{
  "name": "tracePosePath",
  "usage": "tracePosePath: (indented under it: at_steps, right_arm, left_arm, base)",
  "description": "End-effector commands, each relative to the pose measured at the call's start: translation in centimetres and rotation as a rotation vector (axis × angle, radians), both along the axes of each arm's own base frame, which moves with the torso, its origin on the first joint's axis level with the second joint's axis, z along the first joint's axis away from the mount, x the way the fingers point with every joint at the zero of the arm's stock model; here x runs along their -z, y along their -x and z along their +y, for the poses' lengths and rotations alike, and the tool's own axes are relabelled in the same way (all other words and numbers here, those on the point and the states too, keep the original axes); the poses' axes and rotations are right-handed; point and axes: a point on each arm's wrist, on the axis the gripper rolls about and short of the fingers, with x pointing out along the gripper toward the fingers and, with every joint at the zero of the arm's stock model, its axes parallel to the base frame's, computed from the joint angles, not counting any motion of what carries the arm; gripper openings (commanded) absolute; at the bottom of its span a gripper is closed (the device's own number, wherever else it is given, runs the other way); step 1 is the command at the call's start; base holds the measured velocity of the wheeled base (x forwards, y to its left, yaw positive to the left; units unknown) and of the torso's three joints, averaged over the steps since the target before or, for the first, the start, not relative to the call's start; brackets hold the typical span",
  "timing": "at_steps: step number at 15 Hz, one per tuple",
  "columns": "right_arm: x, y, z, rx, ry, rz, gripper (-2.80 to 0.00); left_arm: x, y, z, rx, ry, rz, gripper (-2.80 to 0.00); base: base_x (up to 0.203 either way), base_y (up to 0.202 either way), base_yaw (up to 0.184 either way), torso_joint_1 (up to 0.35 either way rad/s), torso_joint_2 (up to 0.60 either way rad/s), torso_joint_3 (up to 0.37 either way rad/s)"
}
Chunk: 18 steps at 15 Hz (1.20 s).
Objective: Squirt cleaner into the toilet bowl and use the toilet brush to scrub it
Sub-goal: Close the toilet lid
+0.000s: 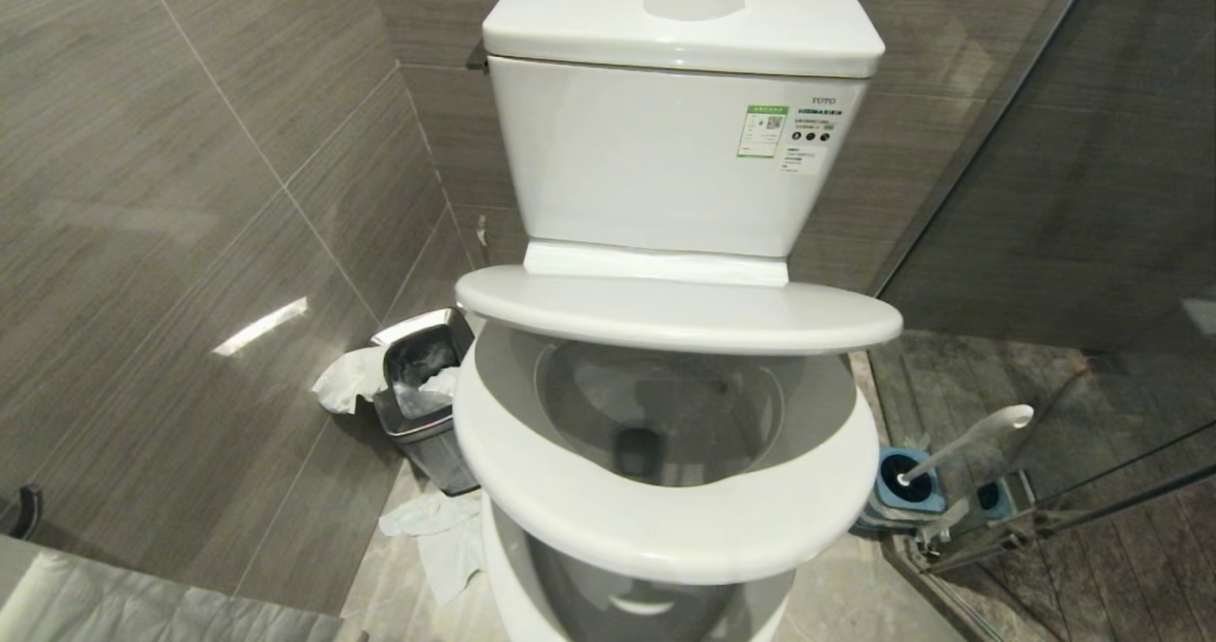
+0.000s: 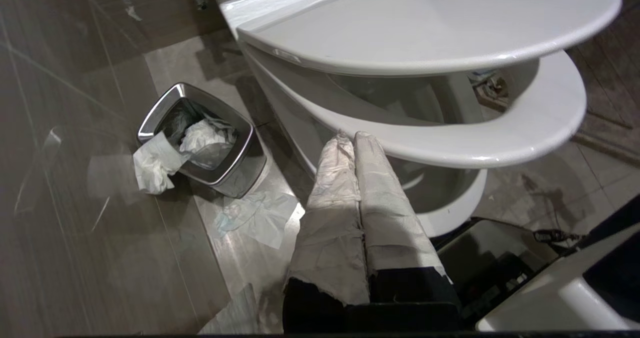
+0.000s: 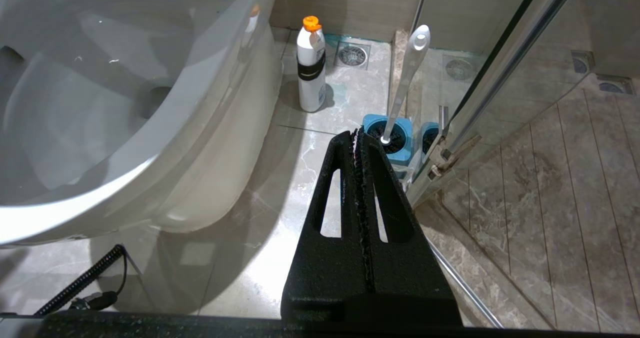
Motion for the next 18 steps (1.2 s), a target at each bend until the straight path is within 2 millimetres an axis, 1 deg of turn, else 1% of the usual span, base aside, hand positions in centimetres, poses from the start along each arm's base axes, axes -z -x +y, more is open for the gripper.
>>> tracePosePath:
  at_steps: [1, 4, 6, 8, 10, 14, 16, 18]
  right_arm:
    - [0.0, 0.0, 0.0, 0.0, 0.0, 0.001, -2.8]
    - [0.0, 0.0, 0.0, 0.0, 0.0, 0.001, -2.8]
    - [0.0, 0.0, 0.0, 0.0, 0.0, 0.001, -2.8]
    - [0.0, 0.0, 0.0, 0.0, 0.0, 0.001, -2.8]
    - [0.0, 0.0, 0.0, 0.0, 0.0, 0.001, -2.8]
    - [0.0, 0.0, 0.0, 0.0, 0.0, 0.001, -2.8]
    - [0.0, 0.0, 0.0, 0.0, 0.0, 0.001, -2.8]
    - [0.0, 0.0, 0.0, 0.0, 0.001, 0.001, -2.8]
  left_arm:
    - [0.3, -0.4, -0.9, 0.029, -0.033, 0.007, -2.8]
    - [0.3, -2.1, -3.9, 0.034, -0.021, 0.038, -2.8]
    - [0.9, -3.3, -6.0, 0.058, -0.062, 0.069, -2.8]
    - [1.9, -4.8, -8.6, 0.058, -0.108, 0.113, -2.8]
    - [3.1, -6.9, -11.8, 0.044, -0.143, 0.138, -2.8]
    - [5.4, -11.0, -16.8, 0.008, -0.174, 0.157, -2.8]
    - [6.6, -12.3, -18.5, -0.002, -0.192, 0.168, -2.8]
    - [7.7, -13.2, -19.3, -0.01, -0.224, 0.188, -2.8]
  base:
    - [0.0, 0.0, 0.0, 0.0, 0.0, 0.0]
    - [0.0, 0.0, 0.0, 0.0, 0.0, 0.0]
    - [0.0, 0.0, 0.0, 0.0, 0.0, 0.0]
    - [0.0, 0.0, 0.0, 0.0, 0.0, 0.0]
    - [0.0, 0.0, 0.0, 0.0, 0.0, 0.0]
    - [0.0, 0.0, 0.0, 0.0, 0.0, 0.0]
    - [0.0, 0.0, 0.0, 0.0, 0.0, 0.0]
    - [0.0, 0.0, 0.0, 0.0, 0.0, 0.0]
